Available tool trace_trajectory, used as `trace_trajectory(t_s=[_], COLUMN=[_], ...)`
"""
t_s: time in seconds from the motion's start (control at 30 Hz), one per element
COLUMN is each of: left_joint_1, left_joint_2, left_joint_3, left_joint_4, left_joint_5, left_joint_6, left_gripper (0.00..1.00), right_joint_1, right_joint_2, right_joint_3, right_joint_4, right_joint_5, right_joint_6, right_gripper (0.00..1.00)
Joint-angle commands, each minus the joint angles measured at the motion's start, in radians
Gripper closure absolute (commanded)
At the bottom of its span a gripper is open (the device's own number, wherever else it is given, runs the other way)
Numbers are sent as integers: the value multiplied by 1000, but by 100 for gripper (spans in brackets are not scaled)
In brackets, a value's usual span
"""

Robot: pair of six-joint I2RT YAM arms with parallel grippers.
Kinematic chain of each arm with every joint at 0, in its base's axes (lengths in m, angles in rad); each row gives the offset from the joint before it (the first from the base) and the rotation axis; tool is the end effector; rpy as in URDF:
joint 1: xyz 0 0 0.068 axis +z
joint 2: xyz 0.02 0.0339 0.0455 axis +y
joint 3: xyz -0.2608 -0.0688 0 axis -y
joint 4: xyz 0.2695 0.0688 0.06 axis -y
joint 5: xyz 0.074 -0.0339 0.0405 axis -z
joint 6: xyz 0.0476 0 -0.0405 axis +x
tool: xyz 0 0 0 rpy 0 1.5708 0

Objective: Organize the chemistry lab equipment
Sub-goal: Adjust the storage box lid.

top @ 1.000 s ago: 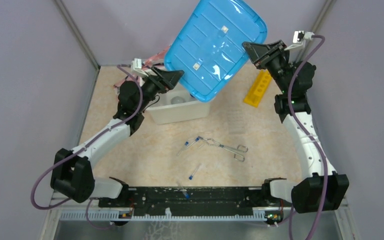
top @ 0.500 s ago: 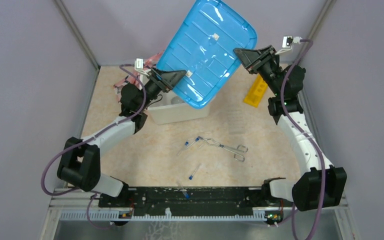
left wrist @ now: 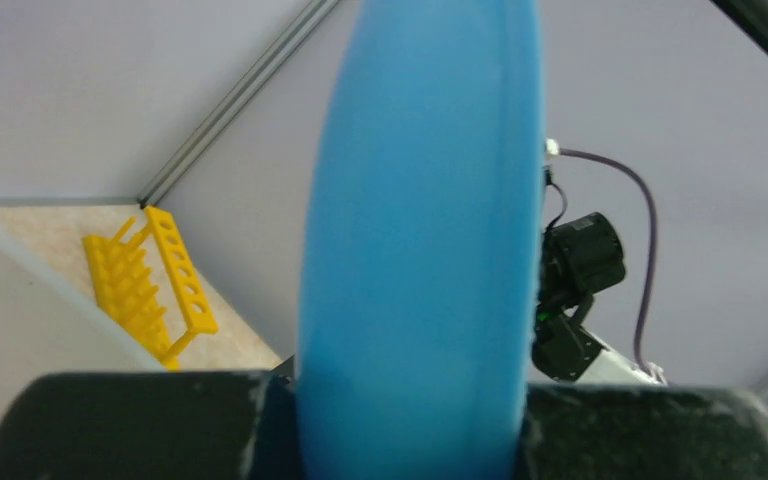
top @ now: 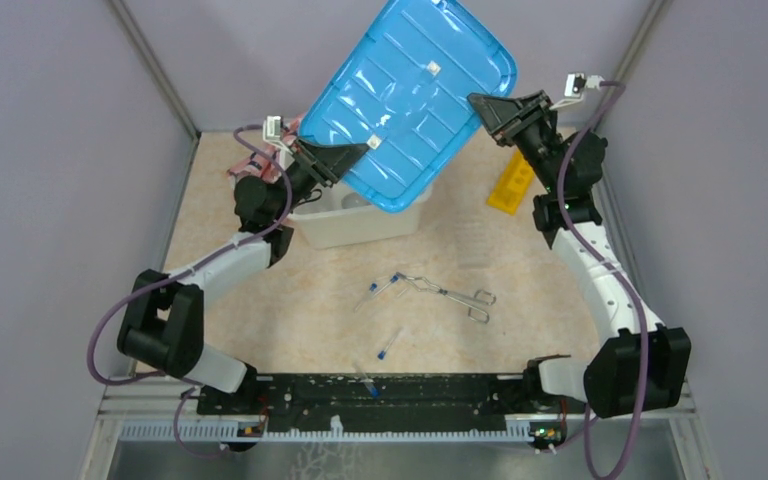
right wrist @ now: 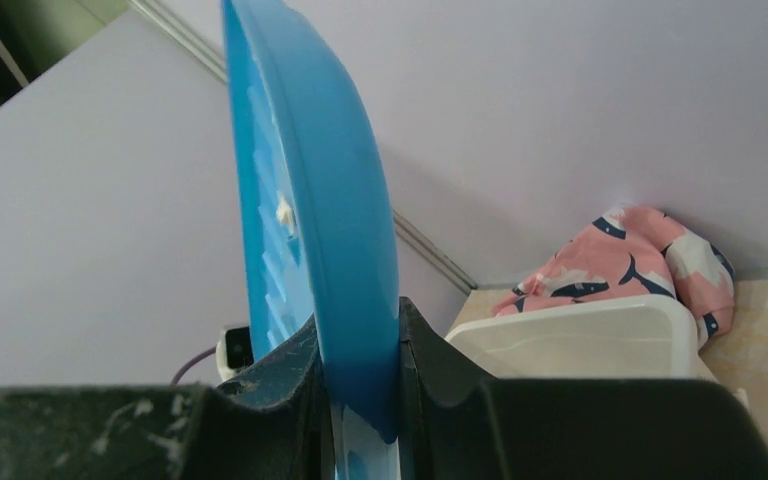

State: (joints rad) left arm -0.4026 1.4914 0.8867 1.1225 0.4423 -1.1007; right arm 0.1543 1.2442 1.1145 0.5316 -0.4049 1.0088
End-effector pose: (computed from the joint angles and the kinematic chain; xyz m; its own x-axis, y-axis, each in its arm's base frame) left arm 0.3203 -0.1585 0.3275 -0.4145 -0.6992 -0.5825 0.7214 0.1377 -0.6787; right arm 0.3130 0.0677 0.4312 -0.2167 0.7534 -0.6208 -0.5932 0.4034 0.6967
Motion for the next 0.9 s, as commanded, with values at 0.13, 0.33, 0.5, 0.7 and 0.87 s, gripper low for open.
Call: trace_trajectory(t_s=[0.13,0.33,0.5,0.7,0.87], left_joint_1=[20,33,33,32,32], left_joint_2=[15,-3,-34,-83,-117], left_joint_3=[-28,-37,-25,-24,-9], left_joint_4=[123,153,152,86,-6], left_joint_5=[12,-60,-122,-193,-216], left_joint_6=[17,26,67,139,222], left_gripper=[100,100,100,100,100], right_joint_1=[13,13,13,13,20], right_joint_2=[10,6,7,-14,-46], right_joint_3=[-14,1,5,-4,-7], right_joint_4=[31,-55,-125,-198,-286], right_joint_5=[1,8,21,60,98], right_joint_6=[-38,-139,-206,-292,-379], right_gripper=[100,72,40,35,35])
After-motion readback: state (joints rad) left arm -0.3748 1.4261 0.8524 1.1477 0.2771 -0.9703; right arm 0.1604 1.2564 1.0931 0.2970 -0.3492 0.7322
